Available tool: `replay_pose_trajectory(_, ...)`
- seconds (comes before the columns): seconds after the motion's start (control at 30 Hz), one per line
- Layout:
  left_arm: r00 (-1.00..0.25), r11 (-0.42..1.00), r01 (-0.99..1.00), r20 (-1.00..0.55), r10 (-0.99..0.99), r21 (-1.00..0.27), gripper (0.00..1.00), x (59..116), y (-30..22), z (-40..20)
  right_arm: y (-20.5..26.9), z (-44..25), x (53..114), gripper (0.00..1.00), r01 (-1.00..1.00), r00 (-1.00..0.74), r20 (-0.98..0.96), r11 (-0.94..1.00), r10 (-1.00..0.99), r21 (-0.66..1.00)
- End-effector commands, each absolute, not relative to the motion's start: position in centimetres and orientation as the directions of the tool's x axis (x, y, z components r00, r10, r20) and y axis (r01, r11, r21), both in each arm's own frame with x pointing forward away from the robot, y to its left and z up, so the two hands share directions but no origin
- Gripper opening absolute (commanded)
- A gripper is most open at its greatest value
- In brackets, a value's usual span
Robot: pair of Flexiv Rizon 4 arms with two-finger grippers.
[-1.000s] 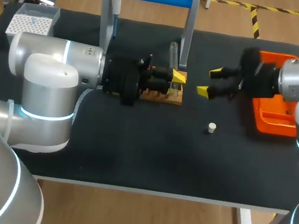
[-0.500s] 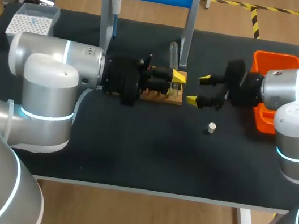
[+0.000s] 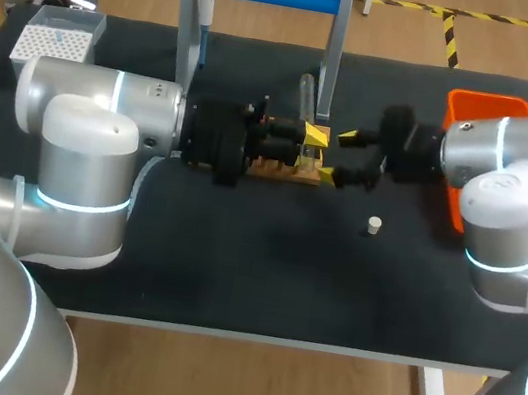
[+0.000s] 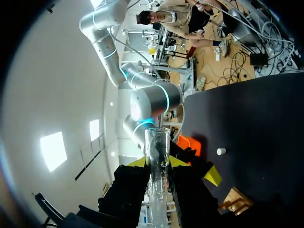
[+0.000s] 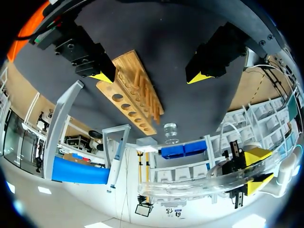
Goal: Invert the test tube, pick up the pipette, mount the tip to pipette, aspirate from beaker and dispense into the tube, eject the tip, return the pipette, and cap with the stopper.
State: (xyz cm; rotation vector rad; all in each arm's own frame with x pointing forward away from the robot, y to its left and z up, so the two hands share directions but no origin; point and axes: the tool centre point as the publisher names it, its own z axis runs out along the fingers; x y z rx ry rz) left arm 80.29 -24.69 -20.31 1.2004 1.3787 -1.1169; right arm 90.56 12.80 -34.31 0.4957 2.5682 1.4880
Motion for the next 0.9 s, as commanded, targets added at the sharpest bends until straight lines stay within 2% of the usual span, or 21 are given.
replay_pose_trajectory(0.03,-0.057,0.095,0.994,-0.991,0.119,-0.046,0.0,80.32,-24.68,-20.24,13.36,-34.63,90.95,1.0,0.209,-0.938,0.042,0.466,0.343,0.86)
replay_pose_trajectory(0.9,-0.057,0.095,0.994,-0.991,0.119,-0.046,0.0,80.32,-24.68,-20.24,14.06,-34.5,90.71,1.0,0.191,-0.938,0.014,0.482,0.346,0.855)
